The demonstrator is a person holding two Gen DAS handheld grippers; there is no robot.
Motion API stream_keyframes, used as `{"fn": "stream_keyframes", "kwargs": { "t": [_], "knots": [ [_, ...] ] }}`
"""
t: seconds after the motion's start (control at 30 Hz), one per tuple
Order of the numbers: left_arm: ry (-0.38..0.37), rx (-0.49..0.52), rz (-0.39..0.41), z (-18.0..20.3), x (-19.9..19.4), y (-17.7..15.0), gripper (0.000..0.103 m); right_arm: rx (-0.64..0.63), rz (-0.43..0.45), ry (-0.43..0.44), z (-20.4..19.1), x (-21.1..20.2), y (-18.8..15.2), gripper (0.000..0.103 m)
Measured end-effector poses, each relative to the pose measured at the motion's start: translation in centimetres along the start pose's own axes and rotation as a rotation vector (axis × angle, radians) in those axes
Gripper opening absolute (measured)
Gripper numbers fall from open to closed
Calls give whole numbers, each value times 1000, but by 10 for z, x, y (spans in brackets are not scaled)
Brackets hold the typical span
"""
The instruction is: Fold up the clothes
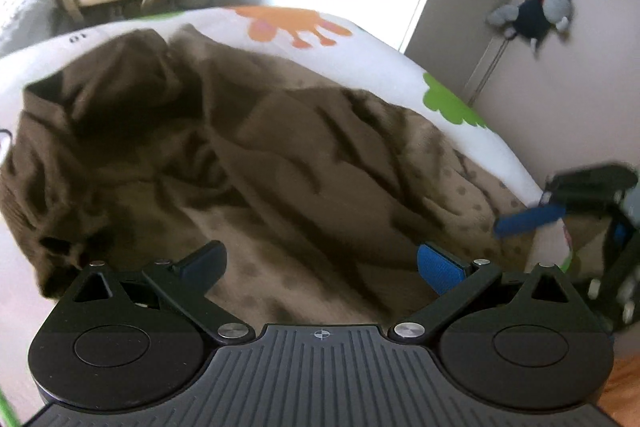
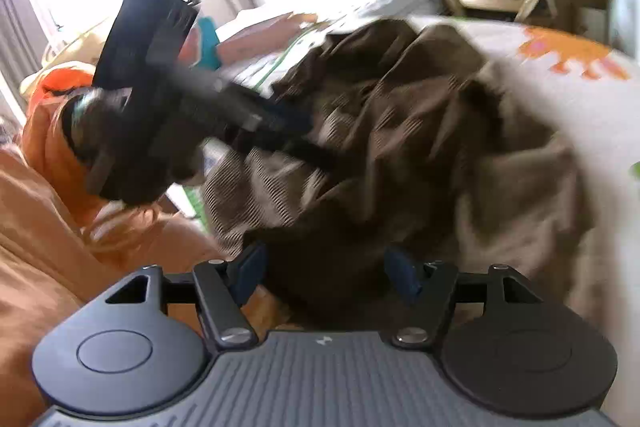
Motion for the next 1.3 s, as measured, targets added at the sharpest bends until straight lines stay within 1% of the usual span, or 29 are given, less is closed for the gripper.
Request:
{"fn": "stream_keyframes", "kwargs": {
  "t": [0.1, 0.13, 0.17, 0.2, 0.23, 0.27, 0.3, 0.33, 0.43, 0.57, 0.67, 0.73, 0.83, 0.87, 0.9, 0.93, 0.97, 1.0, 1.1, 1.17, 1.2, 1.23, 1.3],
  "knots": [
    [17, -49, -7, -1, 5, 3, 103, -58, -6, 10, -12, 16, -4, 67],
    [24, -60, -9, -3, 5, 4, 103, -81, 6, 6, -14, 19, -3, 64],
    [31, -71, -10, -4, 4, 5, 103, -101, 17, 0, -16, 22, -3, 58],
    [38, -82, -11, -6, 3, 6, 103, -108, 27, -18, -15, 23, 0, 41],
    [47, -87, -10, -8, 2, 6, 103, -110, 40, -37, -12, 23, 3, 30],
    [56, -92, -8, -10, 0, 7, 103, -95, 65, -63, -4, 19, 8, 26],
    [61, -99, -3, -12, -2, 8, 103, -79, 89, -88, 3, 16, 14, 14],
    [65, -105, 3, -15, -5, 9, 103, -62, 114, -116, 12, 13, 19, 9],
    [72, -124, 31, -22, -12, 13, 103, 18, 207, -229, 49, -3, 41, 5],
    [74, -147, 53, -33, -16, 18, 103, 127, 349, -396, 110, -39, 82, 5],
    [73, -150, 55, -40, -14, 19, 103, 157, 436, -536, 152, -59, 116, 5],
    [68, -145, 49, -44, -12, 20, 103, 159, 461, -623, 177, -62, 138, 5],
    [70, -121, 48, -50, -8, 25, 103, 169, 465, -740, 216, -50, 168, 6],
    [81, -112, 67, -53, -7, 27, 103, 192, 452, -773, 231, -42, 177, 7],
    [93, -103, 86, -56, -6, 28, 103, 220, 418, -787, 245, -32, 183, 16],
    [105, -94, 106, -60, -5, 30, 103, 252, 365, -795, 259, -19, 185, 32],
    [115, -92, 130, -64, -3, 30, 103, 277, 316, -804, 271, -6, 186, 40],
    [114, -102, 128, -69, 1, 30, 103, 277, 278, -820, 274, 3, 180, 45],
    [96, -140, 104, -82, 11, 26, 103, 273, 173, -869, 281, 28, 161, 46],
    [84, -154, 91, -88, 16, 22, 103, 242, 184, -904, 267, 30, 145, 47],
    [95, -141, 89, -87, 17, 20, 103, 228, 197, -876, 257, 30, 142, 50],
    [106, -128, 88, -85, 18, 19, 103, 220, 213, -818, 244, 30, 142, 53],
    [128, -102, 84, -82, 20, 17, 103, 202, 235, -661, 213, 35, 147, 58]
  ]
}}
Point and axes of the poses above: each gripper's, at about its wrist camera, not at the fingertips, and x roughly the way its jaws point, z to its right, y to its top, the point moved 3 cm from there along x, roughly the way its jaws point, and after that the axes turned 10 degrees about -y, right-handed, at the moved point
